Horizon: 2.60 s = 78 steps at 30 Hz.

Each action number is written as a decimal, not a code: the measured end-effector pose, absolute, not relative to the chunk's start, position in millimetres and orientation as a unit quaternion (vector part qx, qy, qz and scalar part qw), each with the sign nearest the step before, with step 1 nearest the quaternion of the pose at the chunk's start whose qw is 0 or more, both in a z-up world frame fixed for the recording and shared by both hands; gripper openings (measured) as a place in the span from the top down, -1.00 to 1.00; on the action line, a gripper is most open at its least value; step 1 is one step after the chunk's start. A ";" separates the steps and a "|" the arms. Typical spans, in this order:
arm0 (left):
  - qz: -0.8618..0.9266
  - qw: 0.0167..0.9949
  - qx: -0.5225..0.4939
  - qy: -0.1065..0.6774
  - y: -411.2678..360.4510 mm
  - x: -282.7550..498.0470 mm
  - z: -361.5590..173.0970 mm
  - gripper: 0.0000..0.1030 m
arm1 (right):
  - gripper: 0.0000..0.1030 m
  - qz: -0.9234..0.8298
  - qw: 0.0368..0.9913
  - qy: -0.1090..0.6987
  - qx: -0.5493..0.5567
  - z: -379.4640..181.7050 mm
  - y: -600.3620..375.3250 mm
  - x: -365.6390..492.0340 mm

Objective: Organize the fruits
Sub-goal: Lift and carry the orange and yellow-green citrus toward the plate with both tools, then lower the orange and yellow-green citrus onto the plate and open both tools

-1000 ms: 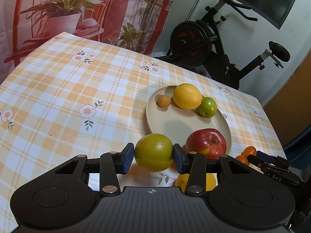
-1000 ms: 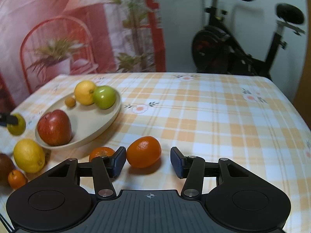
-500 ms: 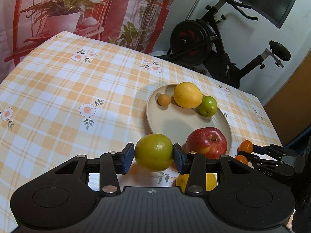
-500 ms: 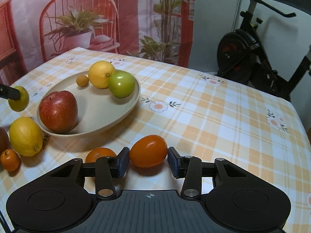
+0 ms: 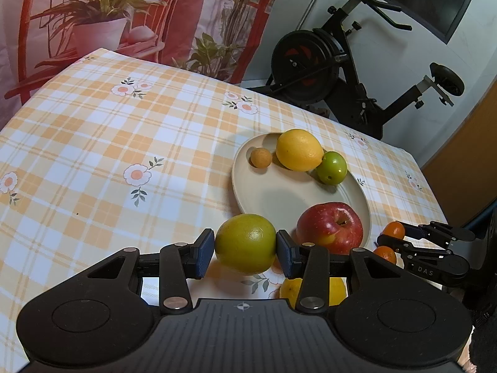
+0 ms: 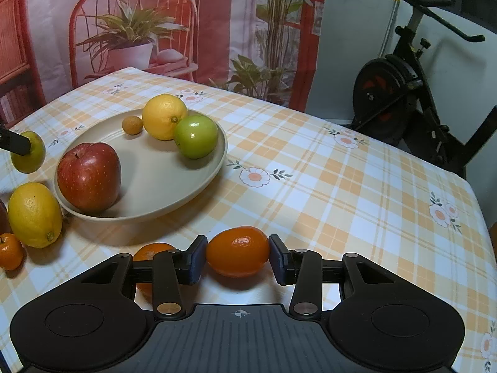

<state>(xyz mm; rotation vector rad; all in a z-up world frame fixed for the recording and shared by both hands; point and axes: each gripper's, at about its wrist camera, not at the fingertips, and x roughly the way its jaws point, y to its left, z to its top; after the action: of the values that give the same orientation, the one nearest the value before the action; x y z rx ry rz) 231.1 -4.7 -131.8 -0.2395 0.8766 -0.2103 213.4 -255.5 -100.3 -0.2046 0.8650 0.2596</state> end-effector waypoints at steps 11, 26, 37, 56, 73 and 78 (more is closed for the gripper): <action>-0.116 0.906 -0.084 0.398 -18.0 253.1 -118.4 0.11 | 0.24 0.125 0.911 0.380 -0.098 -74.5 -256.8 223.4; -0.134 0.898 -0.008 0.418 -45.8 317.6 -138.6 0.11 | 0.24 0.204 0.885 0.394 -0.141 -77.3 -195.8 277.7; -0.143 0.893 0.022 0.426 -55.9 328.1 -148.0 0.11 | 0.24 0.202 0.877 0.409 -0.152 -92.5 -189.1 290.6; -0.136 0.900 0.026 0.413 -60.1 335.0 -145.0 0.07 | 0.21 0.194 0.883 0.398 -0.155 -88.6 -187.9 286.8; -0.139 0.912 0.021 0.386 -49.2 300.0 -110.0 0.06 | 0.11 0.149 0.915 0.362 -0.098 -52.2 -211.5 242.9; -0.135 0.914 0.019 0.382 -37.6 286.7 -100.0 0.06 | 0.07 0.132 0.923 0.353 -0.073 -46.4 -218.8 223.8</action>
<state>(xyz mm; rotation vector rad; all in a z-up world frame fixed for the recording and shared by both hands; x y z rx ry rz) 286.7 -37.6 -100.0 0.0381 0.7864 -0.2780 223.8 -218.8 -46.4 -0.1493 0.7253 0.2714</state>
